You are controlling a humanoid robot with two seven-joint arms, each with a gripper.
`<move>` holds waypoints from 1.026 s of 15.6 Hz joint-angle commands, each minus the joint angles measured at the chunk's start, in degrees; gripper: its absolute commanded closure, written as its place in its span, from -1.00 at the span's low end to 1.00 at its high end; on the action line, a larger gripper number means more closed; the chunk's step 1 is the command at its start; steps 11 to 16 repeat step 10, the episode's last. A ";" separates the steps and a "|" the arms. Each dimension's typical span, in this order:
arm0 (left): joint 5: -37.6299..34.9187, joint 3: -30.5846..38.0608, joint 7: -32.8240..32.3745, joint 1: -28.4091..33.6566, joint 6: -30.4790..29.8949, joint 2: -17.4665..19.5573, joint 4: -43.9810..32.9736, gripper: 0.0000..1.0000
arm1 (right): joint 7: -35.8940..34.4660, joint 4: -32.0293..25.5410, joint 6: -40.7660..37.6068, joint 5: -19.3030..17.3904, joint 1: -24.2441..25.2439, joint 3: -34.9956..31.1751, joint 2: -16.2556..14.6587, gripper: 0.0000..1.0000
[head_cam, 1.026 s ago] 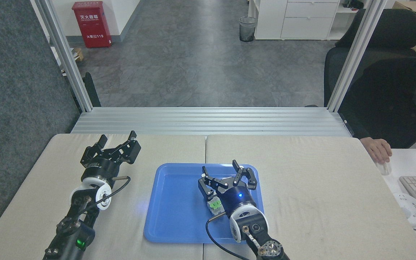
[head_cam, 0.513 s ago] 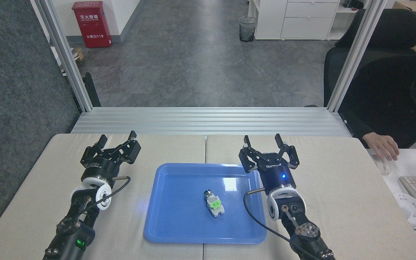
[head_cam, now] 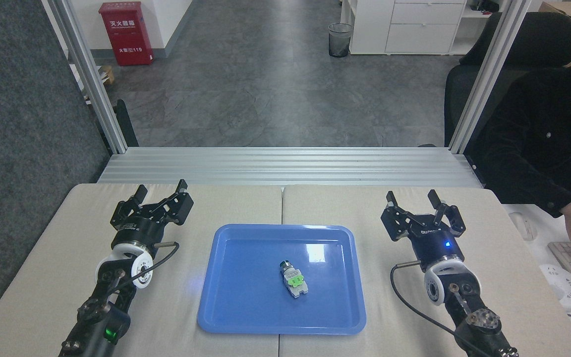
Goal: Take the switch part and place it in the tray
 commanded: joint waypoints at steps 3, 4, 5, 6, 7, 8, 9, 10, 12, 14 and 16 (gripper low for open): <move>0.00 0.02 0.03 0.00 -0.01 0.00 0.00 -1.00 | 1.10 0.33 -0.84 -0.69 0.09 -4.46 -6.70 -0.95; 0.00 0.02 0.03 0.00 -0.01 0.00 0.00 -1.00 | 1.02 0.33 -0.84 -0.69 0.09 -4.46 -6.62 -0.95; 0.00 0.02 0.03 0.00 -0.01 0.00 0.00 -1.00 | 1.02 0.33 -0.76 -0.69 0.09 -4.46 -6.62 -0.95; 0.00 -0.07 0.03 0.00 -0.01 0.00 0.00 -1.00 | 1.02 0.33 -0.76 -0.69 0.09 -4.46 -6.53 -0.95; 0.00 0.02 0.03 0.00 -0.01 0.00 0.00 -1.00 | 1.02 0.33 -0.76 -0.69 0.09 -4.46 -6.53 -0.95; 0.00 0.02 0.03 0.00 -0.01 0.00 0.00 -1.00 | 1.02 0.33 -0.76 -0.77 0.09 -4.46 -6.53 -0.95; 0.00 0.02 0.03 0.00 -0.01 0.00 0.00 -1.00 | 1.02 0.33 -0.67 -0.69 0.09 -4.46 -6.53 -0.95; 0.00 -0.07 0.03 0.00 -0.01 0.00 0.00 -1.00 | 1.02 0.33 -0.76 -0.69 0.09 -4.46 -6.53 -0.95; 0.00 -0.07 0.03 0.00 -0.01 0.00 0.00 -1.00 | 1.02 0.33 -0.76 -0.69 0.09 -4.46 -6.53 -0.95; 0.00 -0.07 0.03 0.00 -0.01 0.00 0.00 -1.00 | 1.02 0.33 -0.76 -0.69 0.09 -4.46 -6.53 -0.95; 0.00 -0.07 0.03 0.00 -0.01 0.00 0.00 -1.00 | 1.02 0.33 -0.76 -0.69 0.09 -4.46 -6.53 -0.95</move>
